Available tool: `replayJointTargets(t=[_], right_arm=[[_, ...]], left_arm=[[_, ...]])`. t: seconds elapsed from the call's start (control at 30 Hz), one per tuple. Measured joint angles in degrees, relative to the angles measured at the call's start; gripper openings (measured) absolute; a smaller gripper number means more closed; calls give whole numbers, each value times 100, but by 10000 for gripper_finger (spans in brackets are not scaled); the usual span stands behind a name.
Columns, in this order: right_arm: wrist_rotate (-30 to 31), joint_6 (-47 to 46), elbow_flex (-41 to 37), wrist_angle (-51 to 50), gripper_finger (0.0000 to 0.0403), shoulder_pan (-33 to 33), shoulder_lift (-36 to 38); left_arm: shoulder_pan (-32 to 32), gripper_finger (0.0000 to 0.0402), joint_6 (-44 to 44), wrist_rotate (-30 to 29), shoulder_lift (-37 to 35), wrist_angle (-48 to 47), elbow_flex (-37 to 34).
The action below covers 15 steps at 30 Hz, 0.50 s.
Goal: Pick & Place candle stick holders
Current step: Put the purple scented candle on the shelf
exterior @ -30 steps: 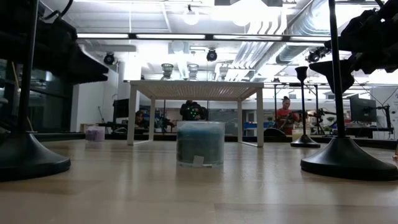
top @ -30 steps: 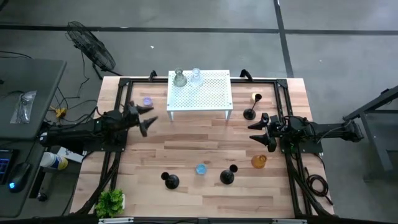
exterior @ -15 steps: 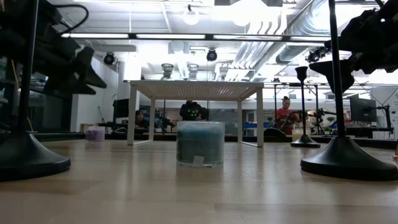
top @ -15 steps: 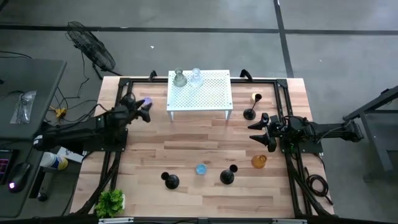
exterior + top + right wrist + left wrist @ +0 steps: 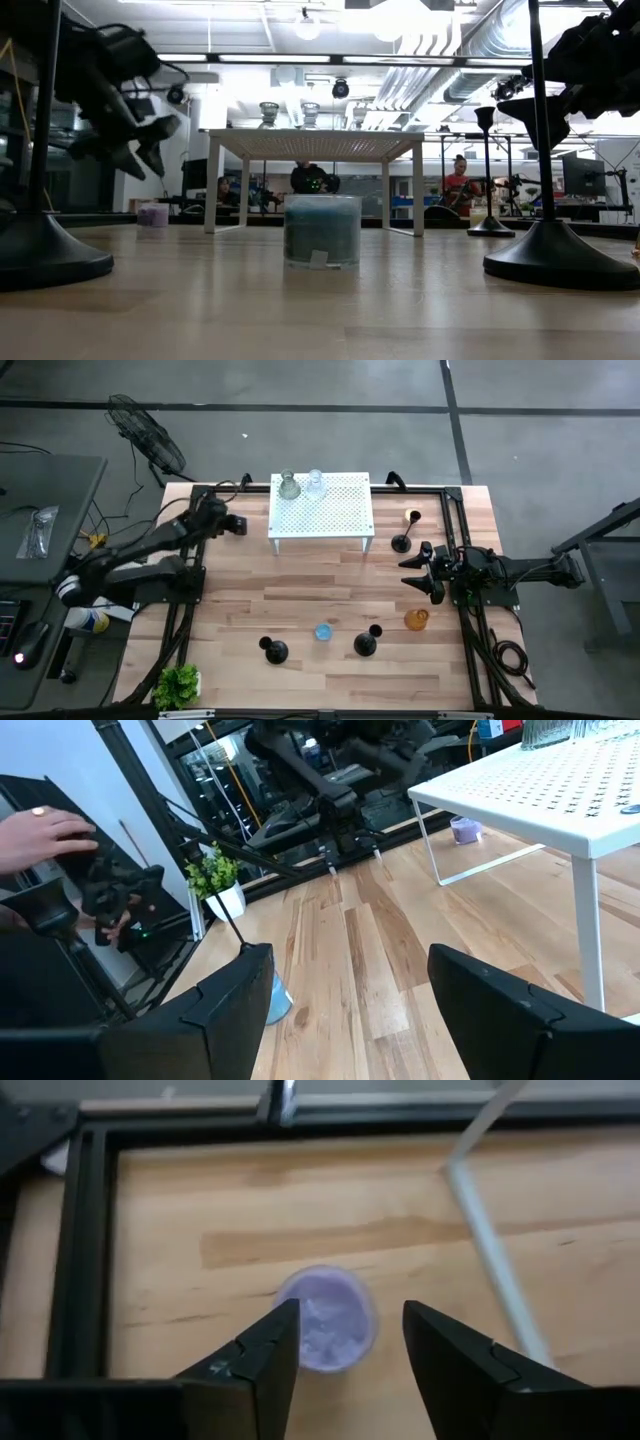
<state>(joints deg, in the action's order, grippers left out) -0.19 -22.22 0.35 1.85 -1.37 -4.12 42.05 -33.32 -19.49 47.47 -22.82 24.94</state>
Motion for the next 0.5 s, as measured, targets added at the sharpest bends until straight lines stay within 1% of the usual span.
replayJointTargets(t=[0.13,0.27,0.37,0.5], right_arm=[[0,2,-1,0,260,-1,0],[0,2,-1,0,260,-1,0],[0,2,1,0,260,-1,0],[0,2,0,0,260,-1,-2]], left_arm=[[223,191,4,124,843,-326,539],[372,200,42,520,1447,-639,940],[456,200,57,710,1709,-760,1084],[583,200,142,727,1785,-1039,1154]])
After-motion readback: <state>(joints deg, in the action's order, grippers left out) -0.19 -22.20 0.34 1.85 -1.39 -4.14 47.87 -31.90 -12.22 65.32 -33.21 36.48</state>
